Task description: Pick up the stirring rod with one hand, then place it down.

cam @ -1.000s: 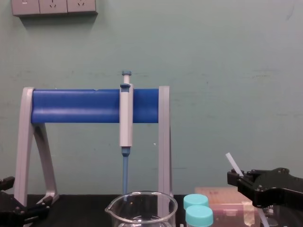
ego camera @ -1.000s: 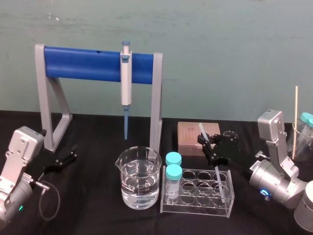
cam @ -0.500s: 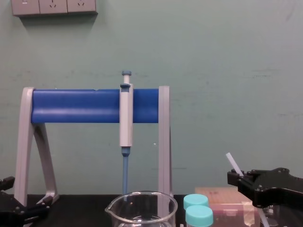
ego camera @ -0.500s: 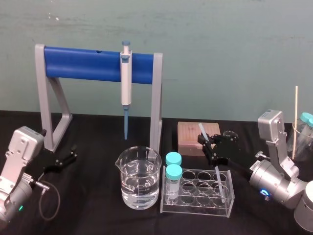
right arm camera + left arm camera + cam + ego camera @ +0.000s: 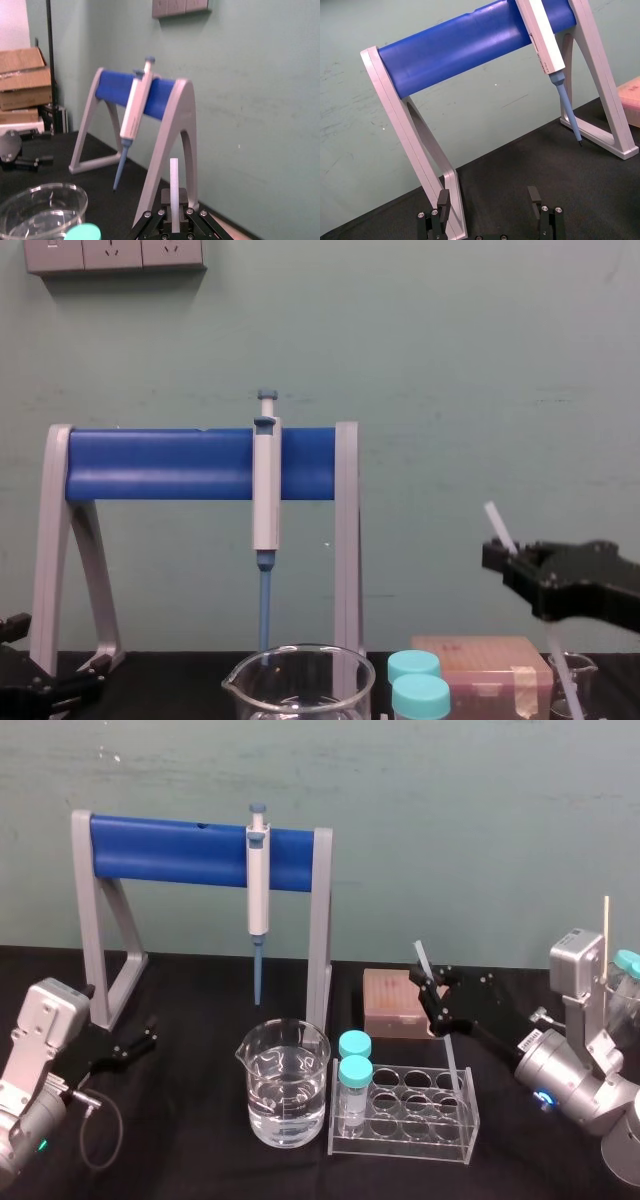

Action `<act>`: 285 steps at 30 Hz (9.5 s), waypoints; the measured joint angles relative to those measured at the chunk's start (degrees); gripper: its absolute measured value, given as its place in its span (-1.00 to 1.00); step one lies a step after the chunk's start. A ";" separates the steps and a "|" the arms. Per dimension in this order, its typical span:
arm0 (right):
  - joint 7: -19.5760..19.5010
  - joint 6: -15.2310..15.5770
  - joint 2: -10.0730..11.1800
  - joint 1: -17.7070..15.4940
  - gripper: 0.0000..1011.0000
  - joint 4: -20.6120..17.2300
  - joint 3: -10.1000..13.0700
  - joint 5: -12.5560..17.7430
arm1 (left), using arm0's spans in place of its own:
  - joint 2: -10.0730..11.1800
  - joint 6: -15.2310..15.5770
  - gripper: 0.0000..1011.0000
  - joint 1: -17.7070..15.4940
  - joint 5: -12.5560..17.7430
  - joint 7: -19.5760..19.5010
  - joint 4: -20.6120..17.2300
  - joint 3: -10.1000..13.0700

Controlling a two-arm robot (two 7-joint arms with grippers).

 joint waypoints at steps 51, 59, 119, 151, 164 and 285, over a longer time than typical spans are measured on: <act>-1.83 -15.63 -6.77 -3.05 -0.86 -0.27 8.59 -4.80 | 0.00 0.00 0.98 0.00 0.00 0.00 0.00 0.00; -1.78 -15.62 -6.68 -3.00 -0.86 -0.27 8.48 -4.79 | 0.00 0.00 0.98 0.00 0.01 0.00 0.00 0.00; -1.77 -15.53 -6.59 -2.93 -0.86 -0.30 8.37 -4.73 | 0.00 0.00 0.98 0.00 0.00 0.00 0.00 0.00; -1.77 -15.53 -6.59 -2.93 -0.86 -0.30 8.37 -4.73 | 0.00 0.00 0.98 0.00 0.00 0.00 0.00 0.00; -1.77 -15.53 -6.59 -2.93 -0.86 -0.30 8.37 -4.73 | 0.00 0.00 0.98 0.00 0.00 0.00 0.00 0.00; 1.73 -11.19 -6.55 -4.58 -0.86 4.18 5.50 -4.71 | 0.00 0.00 0.98 0.00 0.00 0.00 0.00 0.00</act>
